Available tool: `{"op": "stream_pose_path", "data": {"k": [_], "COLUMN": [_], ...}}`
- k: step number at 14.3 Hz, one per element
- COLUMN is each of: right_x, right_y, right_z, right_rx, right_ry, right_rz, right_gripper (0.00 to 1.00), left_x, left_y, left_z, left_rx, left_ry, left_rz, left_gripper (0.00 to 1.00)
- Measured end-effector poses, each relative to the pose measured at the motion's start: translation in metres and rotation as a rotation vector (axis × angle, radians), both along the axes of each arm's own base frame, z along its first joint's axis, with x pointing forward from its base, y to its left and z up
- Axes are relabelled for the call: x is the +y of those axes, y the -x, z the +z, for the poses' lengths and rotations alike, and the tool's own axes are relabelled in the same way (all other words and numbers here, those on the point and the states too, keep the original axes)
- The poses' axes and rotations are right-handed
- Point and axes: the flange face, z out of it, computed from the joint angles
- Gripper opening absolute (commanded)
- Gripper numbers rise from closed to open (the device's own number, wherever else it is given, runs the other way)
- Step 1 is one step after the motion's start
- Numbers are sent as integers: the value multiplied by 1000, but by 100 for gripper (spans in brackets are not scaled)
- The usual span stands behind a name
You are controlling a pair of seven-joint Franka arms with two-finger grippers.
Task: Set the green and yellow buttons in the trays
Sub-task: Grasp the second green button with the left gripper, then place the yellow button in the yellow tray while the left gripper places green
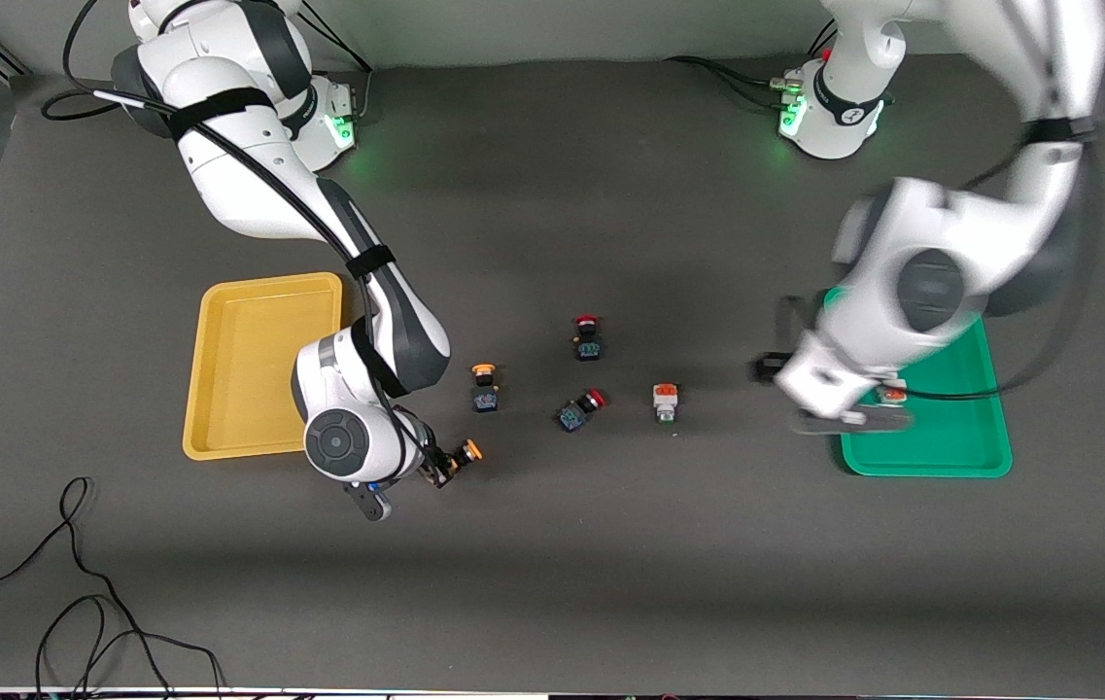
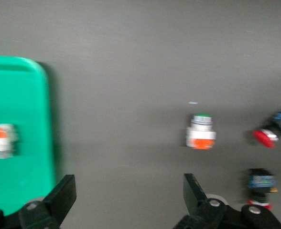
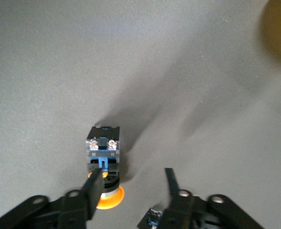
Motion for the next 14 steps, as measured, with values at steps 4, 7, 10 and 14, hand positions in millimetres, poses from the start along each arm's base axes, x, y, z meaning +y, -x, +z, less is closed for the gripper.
{"op": "stream_pose_path", "data": {"k": [4,7,10,14], "right_x": [-17,-14,-5,8], "right_y": [-14,-16,-12,2], "right_z": [3,-9,-29,-46], "right_rx": [-49,-81,-91,-71], "right_ry": [-8,-15,-17,-5], "right_rz": [-90,-153,-180,-175], "right_gripper": [100,99,99,36], "left_x": [-95,-101,-96,-94], "left_y": [32,26,20,19], "left_z": [-45,-106,-167,-188], "left_rx": [8,20,29,41], "left_ry": [3,13,18,15], "left_rz": [-6,22,38,42], "left_gripper": [100,100,100,39]}}
